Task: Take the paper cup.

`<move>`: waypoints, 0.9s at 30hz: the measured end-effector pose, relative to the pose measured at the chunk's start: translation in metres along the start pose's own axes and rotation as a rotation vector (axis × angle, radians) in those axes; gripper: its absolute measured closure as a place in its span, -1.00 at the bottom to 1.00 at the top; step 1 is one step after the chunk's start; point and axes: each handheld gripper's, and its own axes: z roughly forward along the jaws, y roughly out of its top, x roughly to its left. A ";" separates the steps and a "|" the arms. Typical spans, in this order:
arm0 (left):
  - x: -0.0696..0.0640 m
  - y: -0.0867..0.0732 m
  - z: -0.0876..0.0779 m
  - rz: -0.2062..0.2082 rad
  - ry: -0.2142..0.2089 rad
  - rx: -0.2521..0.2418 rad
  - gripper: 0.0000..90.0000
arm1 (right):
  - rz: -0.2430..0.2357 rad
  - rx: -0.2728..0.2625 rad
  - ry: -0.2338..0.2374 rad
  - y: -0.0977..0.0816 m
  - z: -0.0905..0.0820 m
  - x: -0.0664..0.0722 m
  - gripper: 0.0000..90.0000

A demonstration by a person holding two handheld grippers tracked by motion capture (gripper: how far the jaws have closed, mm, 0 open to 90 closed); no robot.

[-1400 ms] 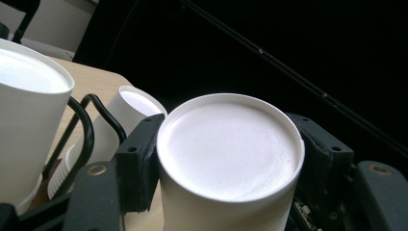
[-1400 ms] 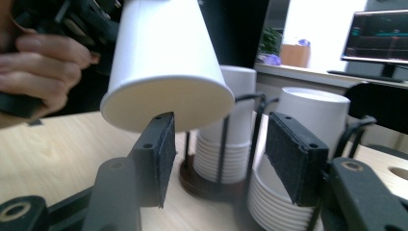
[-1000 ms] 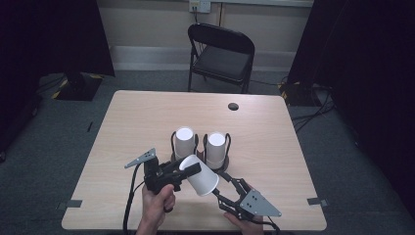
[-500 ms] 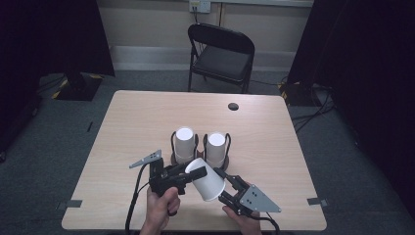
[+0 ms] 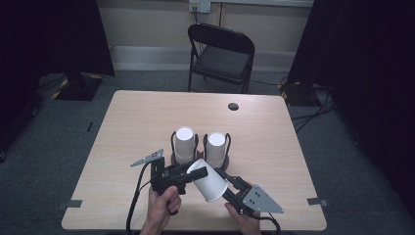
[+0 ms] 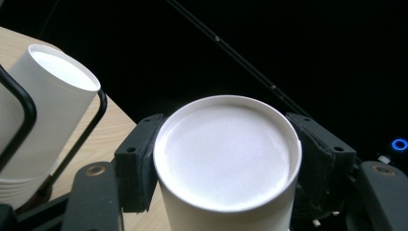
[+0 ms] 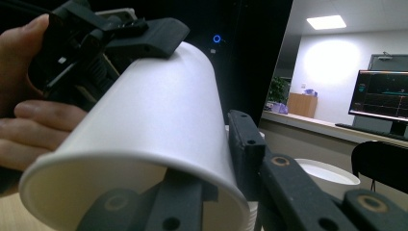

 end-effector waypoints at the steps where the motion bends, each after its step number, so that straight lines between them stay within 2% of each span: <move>1: -0.001 0.001 0.000 0.013 0.013 -0.003 -0.30 | -0.001 0.004 0.005 0.000 0.000 0.000 0.91; 3: -0.003 0.002 -0.001 0.031 0.015 -0.004 -0.31 | 0.000 0.003 0.011 -0.001 0.000 0.001 0.92; 4: -0.003 0.002 -0.001 0.043 0.033 -0.003 -0.33 | 0.001 0.003 0.013 0.000 0.000 0.001 0.93; 8: -0.004 0.003 -0.002 0.057 0.046 -0.014 -0.37 | -0.004 0.008 0.004 0.000 0.000 0.002 0.95; 12: -0.005 0.004 -0.004 0.103 0.075 -0.025 -0.46 | -0.002 0.013 -0.011 0.000 -0.001 0.000 0.95; 15: -0.006 0.003 -0.006 0.148 0.096 -0.037 -0.50 | 0.007 0.014 -0.046 0.001 -0.004 -0.003 0.95; 18: -0.006 0.003 -0.007 0.189 0.117 -0.022 -0.52 | 0.021 0.009 -0.067 0.001 -0.009 -0.007 0.95; 20: -0.006 0.002 -0.007 0.230 0.138 -0.018 -0.54 | 0.027 0.014 -0.079 0.001 -0.011 -0.009 0.95; 21: -0.007 0.002 -0.007 0.252 0.158 -0.016 -0.52 | 0.027 0.017 -0.078 0.001 -0.011 -0.010 0.95; 23: -0.008 0.002 -0.007 0.259 0.162 -0.004 -0.41 | 0.030 0.027 -0.089 0.000 -0.012 -0.011 0.95; 27: -0.009 0.001 -0.008 0.292 0.214 -0.003 -0.41 | 0.046 0.032 -0.097 0.000 -0.015 -0.013 0.95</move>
